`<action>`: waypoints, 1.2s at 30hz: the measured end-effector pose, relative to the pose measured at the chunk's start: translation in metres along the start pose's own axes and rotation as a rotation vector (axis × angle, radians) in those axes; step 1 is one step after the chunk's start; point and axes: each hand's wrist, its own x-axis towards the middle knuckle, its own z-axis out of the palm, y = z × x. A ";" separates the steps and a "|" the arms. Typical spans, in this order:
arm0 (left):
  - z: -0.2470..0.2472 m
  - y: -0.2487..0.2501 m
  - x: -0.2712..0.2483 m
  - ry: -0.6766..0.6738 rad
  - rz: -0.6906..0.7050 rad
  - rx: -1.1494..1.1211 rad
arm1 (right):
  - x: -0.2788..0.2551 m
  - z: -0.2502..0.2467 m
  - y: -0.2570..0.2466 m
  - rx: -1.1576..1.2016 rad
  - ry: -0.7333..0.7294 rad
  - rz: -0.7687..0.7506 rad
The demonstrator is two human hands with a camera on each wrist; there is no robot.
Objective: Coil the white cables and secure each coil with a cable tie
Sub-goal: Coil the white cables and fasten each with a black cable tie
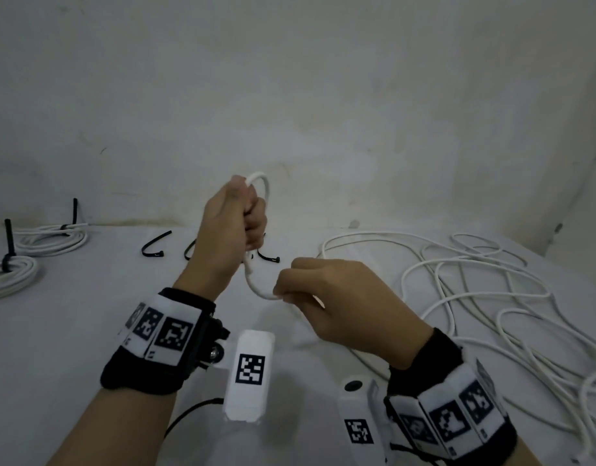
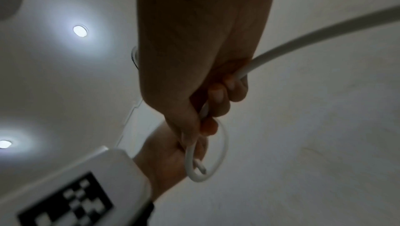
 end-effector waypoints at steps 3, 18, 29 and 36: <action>0.003 -0.003 -0.004 -0.117 -0.074 0.017 | 0.005 -0.012 -0.006 -0.007 0.056 -0.003; 0.001 -0.013 0.000 -0.048 -0.064 -0.316 | 0.035 -0.041 -0.002 0.222 -0.212 0.071; 0.012 -0.017 -0.011 -0.295 -0.125 -0.144 | 0.033 -0.044 0.025 0.283 0.291 0.203; 0.011 -0.014 -0.012 -0.387 -0.247 -0.380 | 0.037 -0.036 0.033 0.284 0.510 0.209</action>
